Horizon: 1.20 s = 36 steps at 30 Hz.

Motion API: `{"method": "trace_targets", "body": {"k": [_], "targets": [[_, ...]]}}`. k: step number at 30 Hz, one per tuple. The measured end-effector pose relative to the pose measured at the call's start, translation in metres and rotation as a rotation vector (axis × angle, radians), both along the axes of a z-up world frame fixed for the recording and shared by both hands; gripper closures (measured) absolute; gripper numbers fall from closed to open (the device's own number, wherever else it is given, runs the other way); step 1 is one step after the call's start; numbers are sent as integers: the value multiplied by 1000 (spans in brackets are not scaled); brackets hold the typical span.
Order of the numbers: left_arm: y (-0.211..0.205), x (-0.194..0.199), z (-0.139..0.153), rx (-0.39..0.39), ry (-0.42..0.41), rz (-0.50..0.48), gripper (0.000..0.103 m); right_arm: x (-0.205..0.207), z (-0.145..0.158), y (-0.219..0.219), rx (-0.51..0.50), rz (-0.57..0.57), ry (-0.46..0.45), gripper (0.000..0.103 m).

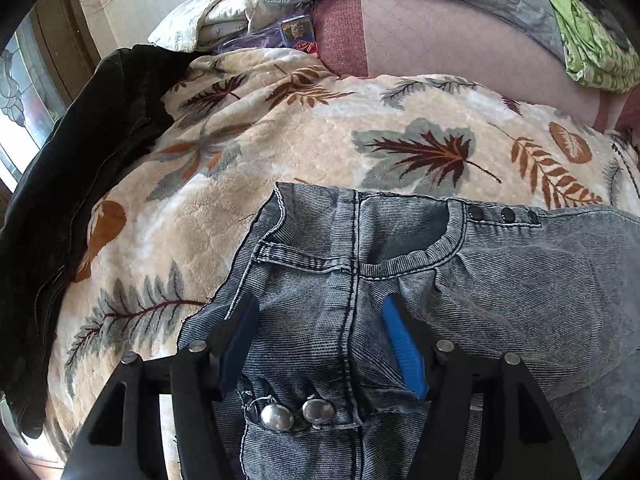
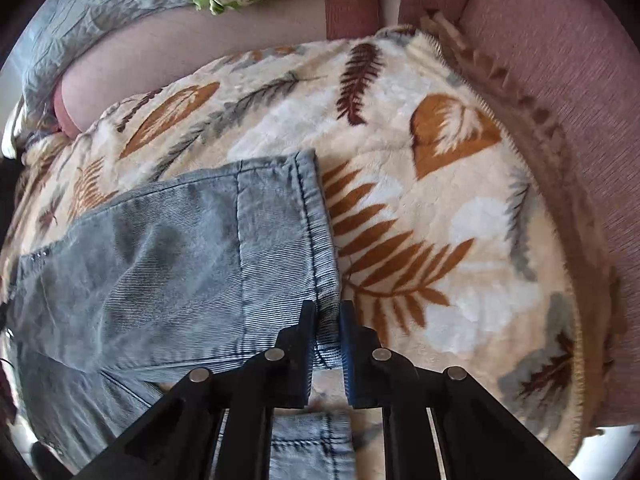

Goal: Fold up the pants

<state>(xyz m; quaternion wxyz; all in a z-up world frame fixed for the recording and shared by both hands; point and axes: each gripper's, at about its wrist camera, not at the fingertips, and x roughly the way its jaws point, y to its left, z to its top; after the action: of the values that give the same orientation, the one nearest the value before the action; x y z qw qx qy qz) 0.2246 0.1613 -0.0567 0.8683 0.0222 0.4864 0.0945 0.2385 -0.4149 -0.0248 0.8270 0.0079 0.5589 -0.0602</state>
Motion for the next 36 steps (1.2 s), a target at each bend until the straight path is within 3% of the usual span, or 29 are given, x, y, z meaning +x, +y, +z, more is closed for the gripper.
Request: {"method": "trace_targets", "body": {"k": [2,4,5,6,7,9,13,18,20,24,25,28,30,32,34,35,36], "targets": [[-1,5,-4,12,21,13,36,2,-21,-9,-152,-17,24,102],[-2,3,-2,24,24,14,35,-3,-51,-31,-44,-48,109,97],[-2,-2,3,17,17,13,36,-12,-45,-39,5,-88,35,97],[-2,-8,10,-1,4,6,36,-22,-35,-47,73,-131,-8,89],[-1,-17,18,-22,-18,-9,36,-33,-29,-55,166,-158,-17,61],[6,-38,34,-33,-61,-15,35,-59,-18,-65,283,-196,-17,33],[37,-93,50,-120,-108,34,30,-125,5,-66,392,-160,-7,33],[70,-146,23,-238,-2,95,30,-183,-23,-50,493,-136,127,34],[75,-157,6,-248,48,108,30,-189,-35,-41,496,-126,142,40],[71,-164,-16,-206,120,98,30,-186,-39,-15,342,-42,160,84],[69,-165,-16,-198,123,96,30,-188,-33,-8,293,-18,148,85],[68,-167,-9,-188,110,96,30,-196,-6,21,-3,86,67,85],[64,-166,-4,-176,107,83,30,-197,-11,32,-123,120,70,85],[57,-166,4,-165,94,70,30,-194,-38,36,-170,153,132,84],[50,-167,13,-169,82,45,30,-200,-38,38,-250,191,114,80],[44,-168,17,-169,74,30,30,-201,-34,38,-248,188,119,79],[38,-167,21,-165,65,15,30,-202,-26,35,-202,175,108,69]]}}
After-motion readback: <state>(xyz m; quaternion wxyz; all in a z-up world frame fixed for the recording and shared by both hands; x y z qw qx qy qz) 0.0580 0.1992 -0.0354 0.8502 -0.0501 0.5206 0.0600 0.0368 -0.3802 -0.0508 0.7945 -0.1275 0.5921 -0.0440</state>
